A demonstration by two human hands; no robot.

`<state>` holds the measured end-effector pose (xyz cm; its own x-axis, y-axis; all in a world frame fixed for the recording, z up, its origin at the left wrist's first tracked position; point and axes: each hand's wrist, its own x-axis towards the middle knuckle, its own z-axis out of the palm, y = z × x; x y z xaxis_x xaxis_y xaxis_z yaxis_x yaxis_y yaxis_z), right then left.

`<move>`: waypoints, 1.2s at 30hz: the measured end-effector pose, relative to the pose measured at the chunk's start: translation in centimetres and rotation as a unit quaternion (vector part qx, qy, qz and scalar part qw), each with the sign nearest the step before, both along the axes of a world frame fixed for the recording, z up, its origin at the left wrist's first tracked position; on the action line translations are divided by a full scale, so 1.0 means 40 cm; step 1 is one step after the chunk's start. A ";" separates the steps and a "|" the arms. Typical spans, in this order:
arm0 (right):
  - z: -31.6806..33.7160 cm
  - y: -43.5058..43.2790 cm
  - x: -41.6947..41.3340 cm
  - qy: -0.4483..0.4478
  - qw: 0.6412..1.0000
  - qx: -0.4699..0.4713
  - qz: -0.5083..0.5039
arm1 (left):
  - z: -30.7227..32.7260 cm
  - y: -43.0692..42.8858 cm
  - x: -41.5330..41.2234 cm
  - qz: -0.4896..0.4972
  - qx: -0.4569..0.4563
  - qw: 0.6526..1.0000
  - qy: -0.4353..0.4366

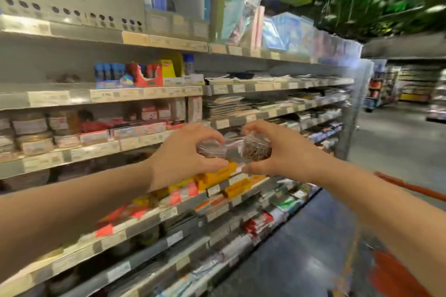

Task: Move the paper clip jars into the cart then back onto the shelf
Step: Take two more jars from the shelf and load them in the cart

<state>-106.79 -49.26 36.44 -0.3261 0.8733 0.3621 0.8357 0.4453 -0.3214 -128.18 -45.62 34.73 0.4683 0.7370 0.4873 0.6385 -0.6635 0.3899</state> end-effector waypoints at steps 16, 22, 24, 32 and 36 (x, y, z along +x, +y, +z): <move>-0.291 -0.265 0.794 -0.034 0.955 -0.040 -0.293 | -0.315 -0.052 0.977 -0.243 -0.083 0.966 -0.022; -0.514 -0.250 0.927 -0.011 0.909 -0.086 -0.407 | -0.497 -0.001 1.167 -0.337 -0.090 0.937 0.017; -0.600 -0.251 0.953 0.001 0.893 -0.116 -0.435 | -0.571 0.009 1.209 -0.365 -0.102 0.924 0.045; -0.914 -0.283 0.953 0.008 0.831 -0.254 -0.496 | -0.920 -0.006 1.277 -0.405 -0.157 0.887 0.157; -1.105 -0.302 0.927 0.051 0.800 -0.319 -0.505 | -1.084 -0.057 1.260 -0.381 -0.219 0.871 0.219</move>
<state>-69.73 -61.32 -7.75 0.6654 0.6907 -0.2831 0.6210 -0.7226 -0.3035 -77.77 -47.91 -8.62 0.9734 0.2000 -0.1113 0.2282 -0.8089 0.5419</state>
